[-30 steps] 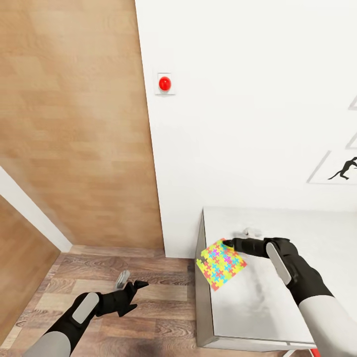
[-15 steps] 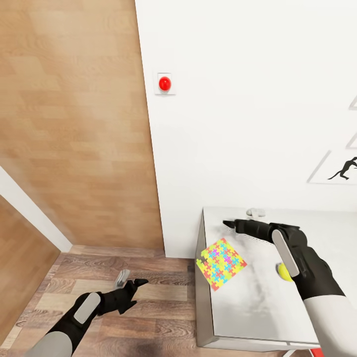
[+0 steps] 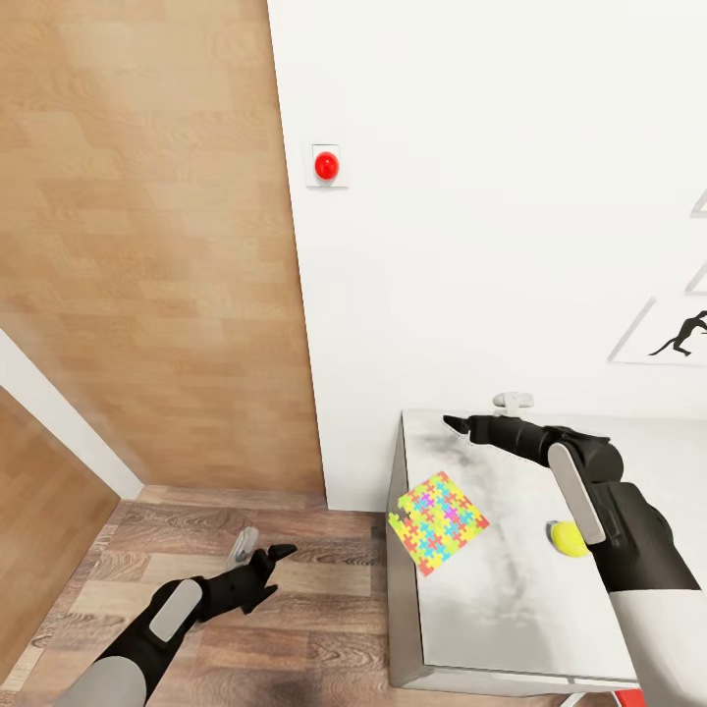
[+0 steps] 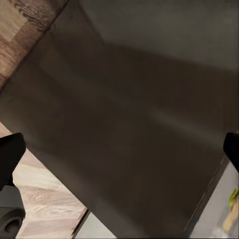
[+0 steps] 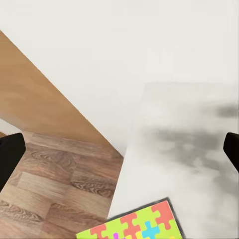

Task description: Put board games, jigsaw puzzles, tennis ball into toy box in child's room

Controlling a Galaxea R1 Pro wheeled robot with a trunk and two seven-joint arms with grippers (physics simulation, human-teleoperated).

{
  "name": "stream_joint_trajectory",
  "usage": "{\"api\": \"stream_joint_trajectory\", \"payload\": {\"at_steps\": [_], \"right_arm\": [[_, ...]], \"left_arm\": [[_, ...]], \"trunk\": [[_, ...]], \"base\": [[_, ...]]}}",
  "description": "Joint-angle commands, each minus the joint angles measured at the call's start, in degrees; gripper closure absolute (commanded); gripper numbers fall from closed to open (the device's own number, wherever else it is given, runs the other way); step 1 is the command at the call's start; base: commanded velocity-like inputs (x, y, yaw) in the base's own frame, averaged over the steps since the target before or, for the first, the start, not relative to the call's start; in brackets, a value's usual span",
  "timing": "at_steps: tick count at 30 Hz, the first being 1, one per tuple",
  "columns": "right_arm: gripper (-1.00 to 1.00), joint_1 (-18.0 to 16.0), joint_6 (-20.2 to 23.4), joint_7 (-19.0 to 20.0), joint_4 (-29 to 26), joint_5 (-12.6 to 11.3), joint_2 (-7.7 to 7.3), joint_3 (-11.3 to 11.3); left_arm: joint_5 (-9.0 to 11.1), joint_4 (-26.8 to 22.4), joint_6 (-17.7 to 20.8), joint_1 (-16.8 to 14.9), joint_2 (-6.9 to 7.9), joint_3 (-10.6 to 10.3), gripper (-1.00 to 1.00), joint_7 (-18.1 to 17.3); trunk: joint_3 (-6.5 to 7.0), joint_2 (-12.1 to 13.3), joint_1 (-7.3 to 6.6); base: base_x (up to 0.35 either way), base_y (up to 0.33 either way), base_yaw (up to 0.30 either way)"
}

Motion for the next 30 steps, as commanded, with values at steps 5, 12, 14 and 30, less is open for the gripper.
{"api": "stream_joint_trajectory", "payload": {"at_steps": [5, 12, 14, 30], "right_arm": [[-1.00, -0.05, 0.22, 0.23, -0.91, 0.19, -0.31, -0.60], [-1.00, -0.04, 0.22, 0.26, -1.54, 0.19, -0.52, -1.16], [-1.00, -0.04, 0.24, 0.25, -1.61, 0.19, -0.54, -1.22], [-1.00, -0.04, 5.69, 0.26, -1.83, 0.19, -0.61, -1.41]], "left_arm": [[-0.01, 0.07, -0.09, -0.04, -0.10, 0.24, -1.00, -5.51], [-0.18, 1.70, -5.53, -0.03, -0.70, -0.52, -1.00, -12.26], [-0.19, 2.33, -7.14, -0.03, -1.07, -1.00, -1.00, -13.12], [-0.18, 5.24, -15.97, 0.02, -2.63, -9.41, -1.00, -21.79]], "trunk": [[-0.10, -0.11, 0.03], [-0.10, -0.11, 0.03], [-0.10, -0.11, 0.03], [-0.10, -0.11, 0.03]], "base": [[0.000, 0.000, 0.000], [0.000, 0.000, 0.000], [0.000, 0.000, 0.000], [0.000, 0.000, -0.021]]}}
